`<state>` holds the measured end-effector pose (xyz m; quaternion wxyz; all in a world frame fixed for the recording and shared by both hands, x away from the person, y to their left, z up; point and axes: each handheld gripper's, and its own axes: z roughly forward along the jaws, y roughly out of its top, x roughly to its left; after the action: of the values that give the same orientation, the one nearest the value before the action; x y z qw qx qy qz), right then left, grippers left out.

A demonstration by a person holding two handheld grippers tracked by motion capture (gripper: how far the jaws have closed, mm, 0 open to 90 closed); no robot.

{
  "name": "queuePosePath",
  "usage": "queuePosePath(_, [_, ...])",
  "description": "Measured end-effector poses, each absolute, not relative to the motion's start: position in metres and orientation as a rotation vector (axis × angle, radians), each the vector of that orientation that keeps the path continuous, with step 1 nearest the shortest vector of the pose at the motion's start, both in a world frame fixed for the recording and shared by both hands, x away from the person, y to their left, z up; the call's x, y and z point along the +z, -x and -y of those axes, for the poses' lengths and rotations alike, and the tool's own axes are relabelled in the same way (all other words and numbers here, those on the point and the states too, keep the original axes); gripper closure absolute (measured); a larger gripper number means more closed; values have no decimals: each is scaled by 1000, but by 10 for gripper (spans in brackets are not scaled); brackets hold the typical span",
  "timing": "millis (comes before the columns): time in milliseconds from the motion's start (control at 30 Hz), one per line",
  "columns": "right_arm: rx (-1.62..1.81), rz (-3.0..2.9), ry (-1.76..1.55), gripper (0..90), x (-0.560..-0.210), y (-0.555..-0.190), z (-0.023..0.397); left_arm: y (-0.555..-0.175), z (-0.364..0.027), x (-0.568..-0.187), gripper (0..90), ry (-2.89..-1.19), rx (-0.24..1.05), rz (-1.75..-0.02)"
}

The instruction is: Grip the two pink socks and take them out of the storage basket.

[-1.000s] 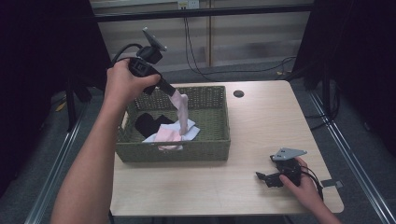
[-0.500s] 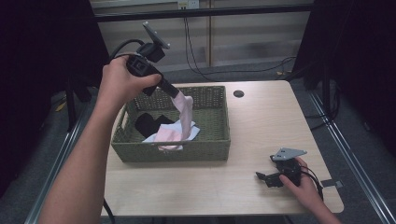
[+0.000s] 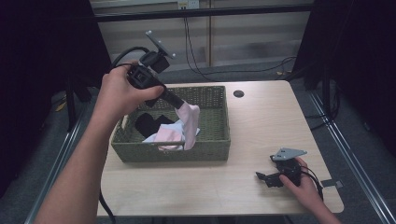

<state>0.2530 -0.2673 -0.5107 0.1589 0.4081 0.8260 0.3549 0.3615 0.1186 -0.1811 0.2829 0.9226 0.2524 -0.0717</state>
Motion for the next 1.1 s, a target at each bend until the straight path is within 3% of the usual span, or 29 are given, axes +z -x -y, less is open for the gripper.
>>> queuePosePath(267, [1015,-2361,-1167,100,-511,-253,267,-347,-111,-184,853,-2478,-218,-612])
queuePosePath(333, [1015,-2361,-1166,100,-511,-253,267,-347,-110,-187,664,-2479,-160,-619])
queuePosePath(367, [1015,-2361,-1166,100,-511,-253,267,-349,-110,-188,664,-2494,-149,-618])
queuePosePath(400, [1015,-2361,-1167,100,-511,-253,267,-352,-110,-191,576,-2484,-141,-643])
queuePosePath(600, [1014,-2362,-1167,100,-511,-253,267,-365,-115,-200,467,-2473,-72,-686])
queuePosePath(1100, [1015,-2362,-1167,100,-511,-253,267,-403,-127,-251,428,-2475,-3,-843])
